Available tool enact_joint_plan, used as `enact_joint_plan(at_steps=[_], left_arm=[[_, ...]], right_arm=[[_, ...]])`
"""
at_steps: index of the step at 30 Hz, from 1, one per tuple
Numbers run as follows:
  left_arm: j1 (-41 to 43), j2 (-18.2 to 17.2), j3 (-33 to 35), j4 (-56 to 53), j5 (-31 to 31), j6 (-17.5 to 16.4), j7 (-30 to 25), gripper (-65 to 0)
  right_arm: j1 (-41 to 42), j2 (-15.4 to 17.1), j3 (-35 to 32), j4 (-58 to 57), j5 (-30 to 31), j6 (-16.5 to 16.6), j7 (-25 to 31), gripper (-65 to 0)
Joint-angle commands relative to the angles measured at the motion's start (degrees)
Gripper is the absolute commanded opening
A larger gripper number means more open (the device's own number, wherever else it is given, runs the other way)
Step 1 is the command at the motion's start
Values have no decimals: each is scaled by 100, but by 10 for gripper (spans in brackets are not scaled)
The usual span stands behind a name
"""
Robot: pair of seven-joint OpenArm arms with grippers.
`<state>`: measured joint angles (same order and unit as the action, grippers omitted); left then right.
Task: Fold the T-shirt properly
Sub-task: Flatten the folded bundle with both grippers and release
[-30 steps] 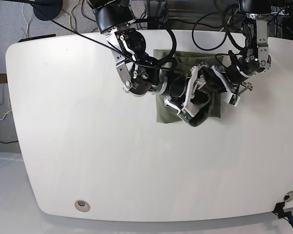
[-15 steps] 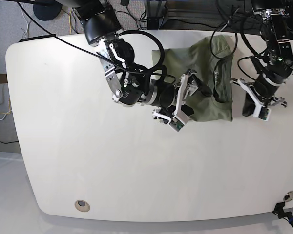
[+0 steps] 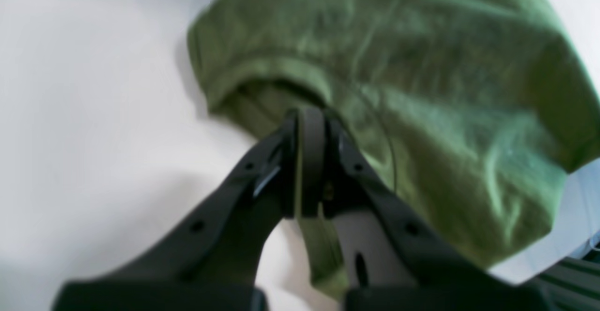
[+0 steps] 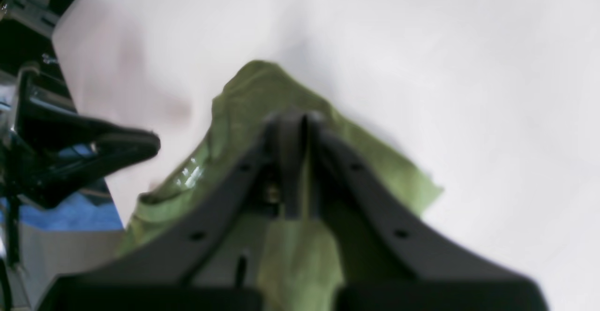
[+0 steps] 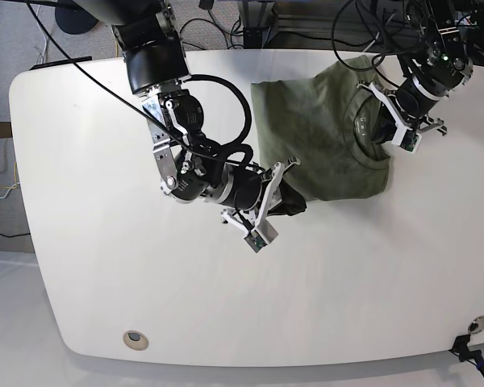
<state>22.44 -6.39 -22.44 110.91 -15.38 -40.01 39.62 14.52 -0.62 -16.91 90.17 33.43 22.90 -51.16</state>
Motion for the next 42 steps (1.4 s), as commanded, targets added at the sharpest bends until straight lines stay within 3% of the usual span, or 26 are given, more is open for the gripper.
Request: enact_joint_plan(at_steps=[1,6,14,20,25,29,32,37,42], left_arm=[[73,99,103,104,-67,1,-115,-650],[214,107,560,-98,-49,1,-115,-650],[-41,81,815,-1153,91,1,-107,-650],[-727,81,1184,-1795,1173,1,-107,-650],[-1738,72,1404,-2304,1586,1,-107,-650],[-2521,72,1430,-2559,1665,1,-107,-650],[-2793,72,1430,-2401,1656,1,-107,-650],[-2441,72,1404,-1003,1648,1,-98,-650],[-1501,231,1422,-212,1630,1,-98,-650]], right_arm=[[222,-56,-28,-169,134,53,320,-650],[310,-48,-459,-784,-60,53,935,-650],[-33,-215,-617,-1918,-1888,89,2386,-650],[-340,304,-599,-2270,-1958,71,3116,-650],[-1044,823,-415,-1470,-1958,62,3107,-650],[-1677,840,201,-784,-2020,62,3036,-650],[-1844,840,394,-134,-2020,62,2632,-650],[-1764,805,438,1115,-2020,62,1911,-650],[-1132,436,403,816,-2134,62,1700,-650]])
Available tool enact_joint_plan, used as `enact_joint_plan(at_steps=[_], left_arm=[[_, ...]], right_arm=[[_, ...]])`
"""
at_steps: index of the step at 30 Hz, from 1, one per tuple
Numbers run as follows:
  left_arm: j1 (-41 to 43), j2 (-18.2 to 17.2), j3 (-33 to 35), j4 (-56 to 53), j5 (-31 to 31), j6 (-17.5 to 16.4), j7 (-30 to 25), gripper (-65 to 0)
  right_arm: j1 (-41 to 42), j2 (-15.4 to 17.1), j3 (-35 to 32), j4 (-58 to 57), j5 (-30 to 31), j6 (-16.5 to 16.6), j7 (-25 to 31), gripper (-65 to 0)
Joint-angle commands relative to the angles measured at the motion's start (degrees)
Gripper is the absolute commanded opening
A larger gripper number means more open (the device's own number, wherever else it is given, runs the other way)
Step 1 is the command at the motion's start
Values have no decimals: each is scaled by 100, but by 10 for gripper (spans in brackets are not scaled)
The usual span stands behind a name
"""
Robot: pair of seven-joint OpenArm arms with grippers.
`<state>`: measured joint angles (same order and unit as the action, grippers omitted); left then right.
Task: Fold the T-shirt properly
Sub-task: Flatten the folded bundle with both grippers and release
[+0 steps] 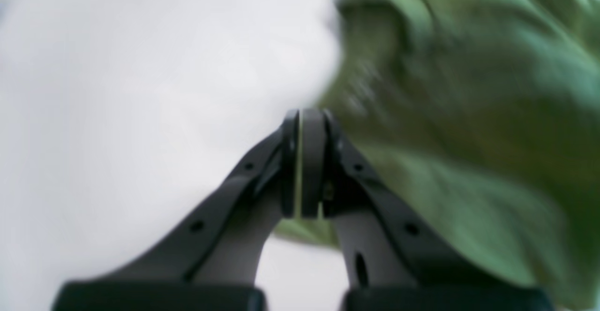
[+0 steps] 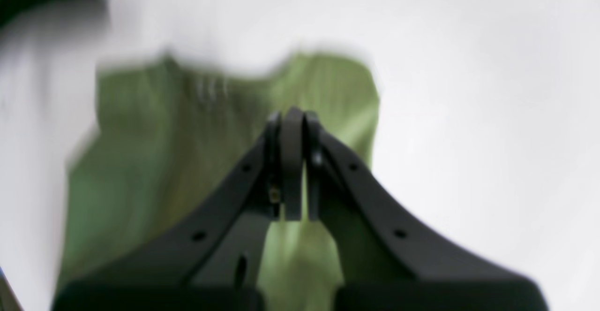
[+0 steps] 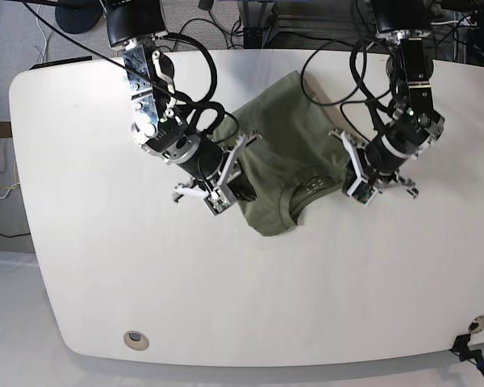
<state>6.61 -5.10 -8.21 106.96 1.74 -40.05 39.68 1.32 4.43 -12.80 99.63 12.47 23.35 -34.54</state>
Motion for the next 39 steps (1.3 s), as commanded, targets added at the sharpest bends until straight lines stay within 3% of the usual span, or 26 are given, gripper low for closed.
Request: enact_joint_plan(at_steps=[1,3,8,12,16,21,30,33,37,39], left_arm=[[249,216,-1,183,-81,5,-104,-650],[556,383,-1,183,-81,5,-122,-650],[952,752,-1,16,-81,5,-122,-650],[908,787,-1,-687,-81,5,-166,-650],[521,524,-1,-1461,-46,5,-667,-650],[-41,84,-1,-2041,-55,5,-729,-650],[-68,-22,-10,-1566,-64,5,-781,-650],[55,-22,-72,-1250,-64,5,-1388,-650],[354,-13,-203,-1223,-81,959,-2891,-650],[530,49,-203,-1223,-81,1407,-3489,-650]], right_arm=[[329,-131,-8,-333,-135,34,48,-650],[593,-280,-8,-834,-293,60,101,-650],[927,-324,-8,-1959,-311,60,892,-650],[927,-289,1,-2548,-311,60,1323,-650],[602,-43,27,-2451,-284,60,1402,-650],[153,186,36,-2021,-284,25,1402,-650],[-128,221,256,-1555,-328,16,1490,-650],[-93,212,590,-1405,-328,7,1894,-650],[4,221,897,-1405,-390,-37,2457,-650],[-101,212,1064,-1388,-768,-204,2685,-650]])
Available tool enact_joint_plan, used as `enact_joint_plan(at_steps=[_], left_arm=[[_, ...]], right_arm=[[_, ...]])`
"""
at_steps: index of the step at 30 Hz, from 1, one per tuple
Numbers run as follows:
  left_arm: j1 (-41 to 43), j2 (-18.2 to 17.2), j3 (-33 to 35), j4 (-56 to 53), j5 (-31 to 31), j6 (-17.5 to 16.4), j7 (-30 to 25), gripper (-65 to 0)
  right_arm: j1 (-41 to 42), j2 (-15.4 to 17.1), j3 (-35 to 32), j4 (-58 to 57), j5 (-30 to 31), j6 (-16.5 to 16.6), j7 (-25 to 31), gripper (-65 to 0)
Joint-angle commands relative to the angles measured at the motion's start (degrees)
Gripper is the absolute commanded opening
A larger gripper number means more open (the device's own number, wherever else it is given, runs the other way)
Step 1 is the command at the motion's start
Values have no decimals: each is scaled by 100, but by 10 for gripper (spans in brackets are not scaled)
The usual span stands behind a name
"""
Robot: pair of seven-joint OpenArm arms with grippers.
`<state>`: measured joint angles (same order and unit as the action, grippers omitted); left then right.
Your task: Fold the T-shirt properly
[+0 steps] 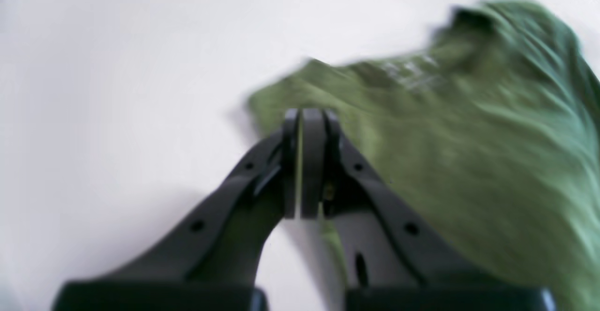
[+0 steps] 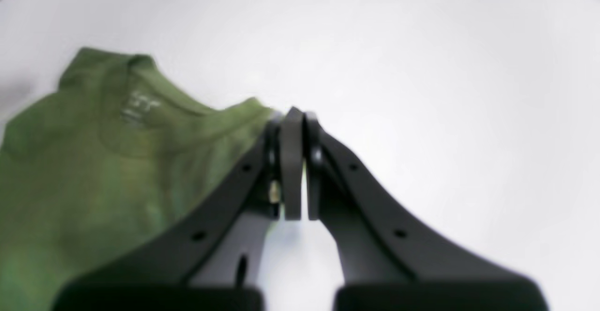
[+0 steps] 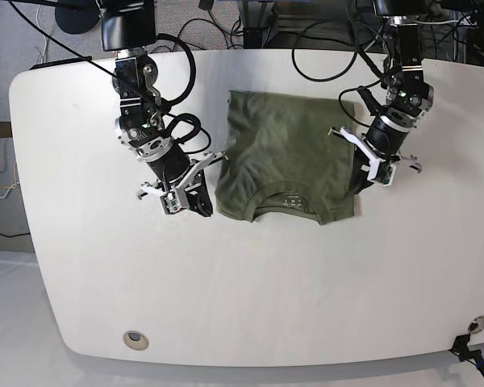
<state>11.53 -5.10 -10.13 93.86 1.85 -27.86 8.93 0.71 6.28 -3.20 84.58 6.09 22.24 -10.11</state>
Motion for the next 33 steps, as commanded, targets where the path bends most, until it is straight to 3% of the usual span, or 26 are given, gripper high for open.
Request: enact_joint_plan(at_steps=[1,5,9,21,33], left_arm=[[126,128,-20,104,-92,355,-642,-650],[627,453,-29,139,-92,566,-1434,-650],[1313,541,-37,227,-101,645,-2040,-650],[3906,541,-29,1519,-101,636,-2066,-650],[5700,541,-583,1545,-110,636,-2075,-650]], right_arm=[[-146,9,166,118,-314,-136,479,-650],[-761,18,360,197,-499,-259,1244,-650],[-1684,35,580,936,-508,-312,1393,-650],[-4480,0,1415,2606,-472,-312,1420,-650],[-6853,-17,1459,2650,-464,-321,1552,-650]])
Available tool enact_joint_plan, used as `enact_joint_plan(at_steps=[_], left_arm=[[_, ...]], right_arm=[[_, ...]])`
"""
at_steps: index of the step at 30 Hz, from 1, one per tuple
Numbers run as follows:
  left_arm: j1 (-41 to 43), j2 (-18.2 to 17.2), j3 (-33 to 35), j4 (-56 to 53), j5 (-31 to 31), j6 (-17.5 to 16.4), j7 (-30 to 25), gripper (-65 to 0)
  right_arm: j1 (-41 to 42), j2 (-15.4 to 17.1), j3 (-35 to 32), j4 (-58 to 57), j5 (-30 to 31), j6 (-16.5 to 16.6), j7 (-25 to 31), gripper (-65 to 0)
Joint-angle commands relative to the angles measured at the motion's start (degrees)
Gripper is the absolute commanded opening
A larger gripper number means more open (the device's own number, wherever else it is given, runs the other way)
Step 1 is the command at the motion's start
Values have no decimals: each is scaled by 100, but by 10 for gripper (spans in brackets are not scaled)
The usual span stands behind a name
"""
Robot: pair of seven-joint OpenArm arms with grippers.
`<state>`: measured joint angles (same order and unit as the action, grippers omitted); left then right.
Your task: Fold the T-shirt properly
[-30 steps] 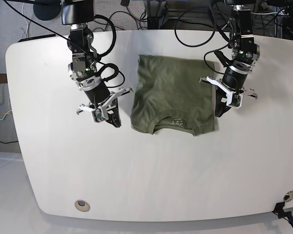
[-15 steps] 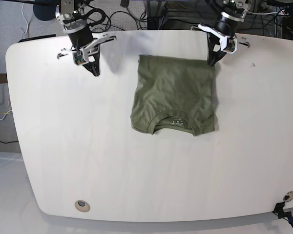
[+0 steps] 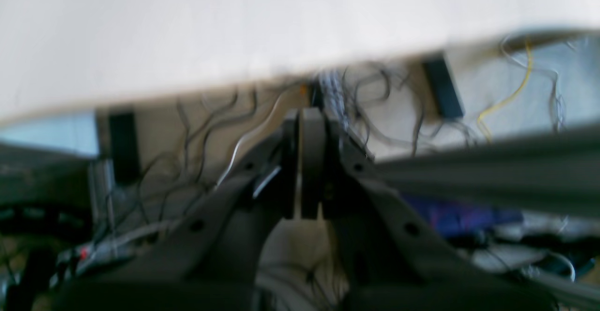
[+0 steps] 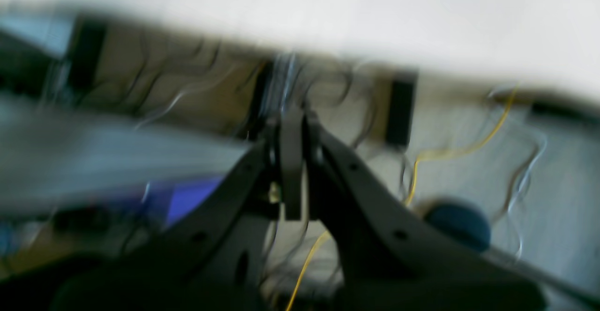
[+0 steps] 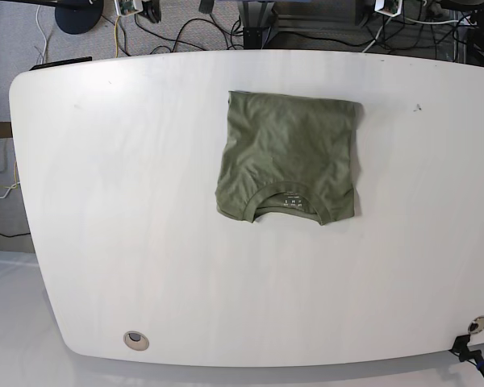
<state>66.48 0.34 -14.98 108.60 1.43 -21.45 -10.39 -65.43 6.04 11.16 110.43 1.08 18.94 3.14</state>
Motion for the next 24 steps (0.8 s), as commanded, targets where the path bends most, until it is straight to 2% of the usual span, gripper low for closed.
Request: enact_joint_plan(at_steps=[1,3,5,10,22,24], left_arm=[[275,-12,-141,63,-68,-4,-143,-650],[363,-29,-141,-68,-68,-13,-143,-650],[346,-29,-141,-306,-68,-13,-143,-650],[-164,-29,-97,-1405,-68,-22,-143,-650],[-2230,-47,-89,-4930,-24,-31,-134,-650],[-2643,-161,-89,-5554,-24,-31,-134,-650]], right_arm=[[-363,-2,23,38,37,9,236,-650],[-451,-2,14,-208,37,9,253,-650],[-407,-134,-4,-674,37,9,271,-650],[200,-222,-13,-1914,10,27,271,-650],[2231,-187,-21,-4911,-16,62,429,-650],[2503,-187,-21,-5228,-192,62,429,-650]])
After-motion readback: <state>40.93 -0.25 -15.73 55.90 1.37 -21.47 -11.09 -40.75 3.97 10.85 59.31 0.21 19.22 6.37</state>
